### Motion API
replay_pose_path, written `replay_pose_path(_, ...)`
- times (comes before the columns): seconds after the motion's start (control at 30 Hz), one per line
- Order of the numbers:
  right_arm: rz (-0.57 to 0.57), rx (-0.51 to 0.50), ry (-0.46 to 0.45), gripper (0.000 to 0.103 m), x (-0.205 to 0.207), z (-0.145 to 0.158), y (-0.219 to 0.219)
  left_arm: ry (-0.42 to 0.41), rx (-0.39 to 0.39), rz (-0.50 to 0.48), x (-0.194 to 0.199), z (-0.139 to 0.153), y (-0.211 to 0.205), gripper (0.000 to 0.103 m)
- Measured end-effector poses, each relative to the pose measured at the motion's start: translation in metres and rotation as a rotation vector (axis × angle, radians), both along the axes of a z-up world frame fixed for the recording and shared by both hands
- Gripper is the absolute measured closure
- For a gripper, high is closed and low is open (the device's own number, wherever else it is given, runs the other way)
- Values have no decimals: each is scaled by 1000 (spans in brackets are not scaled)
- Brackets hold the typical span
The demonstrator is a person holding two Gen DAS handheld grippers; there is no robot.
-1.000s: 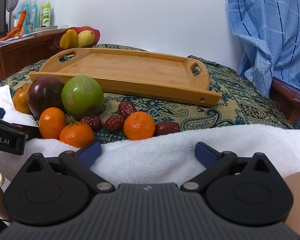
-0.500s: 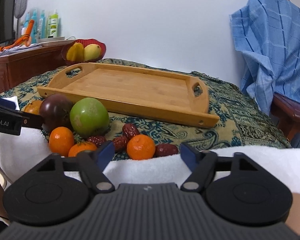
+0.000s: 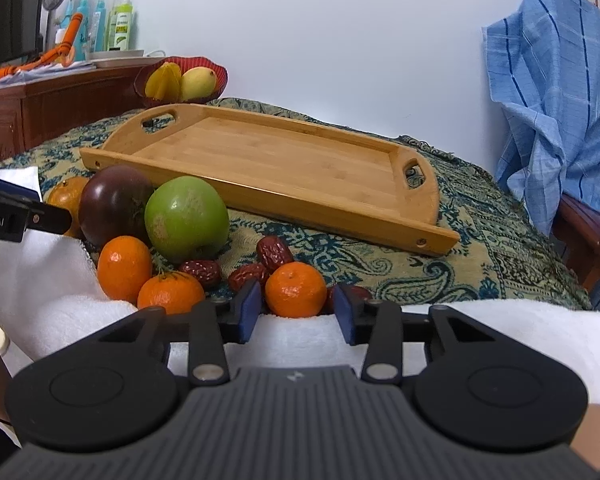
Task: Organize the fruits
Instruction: 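Grasp the large orange with the left tool while the right tool grasps a mandarin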
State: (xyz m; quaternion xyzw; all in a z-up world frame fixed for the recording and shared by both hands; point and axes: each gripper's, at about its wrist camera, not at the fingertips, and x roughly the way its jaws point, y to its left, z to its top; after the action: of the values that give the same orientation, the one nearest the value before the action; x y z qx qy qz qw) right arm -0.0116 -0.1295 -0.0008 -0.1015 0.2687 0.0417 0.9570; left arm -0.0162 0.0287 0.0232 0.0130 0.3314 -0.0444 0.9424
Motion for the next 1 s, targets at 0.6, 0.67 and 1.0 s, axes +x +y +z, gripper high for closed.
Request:
replay_pose_path(0.6, 39, -61, -31, 65, 14, -1, 10, -33, -26, -32, 18, -8, 0, 55)
replay_pose_path(0.67, 33, -46, -35, 65, 11, 1, 8, -33, -31, -26, 16, -8, 0, 55)
replay_pose_path(1.0, 1, 53, -55, 66, 3, 17, -4, -90, -19, -2, 2, 6, 2, 56)
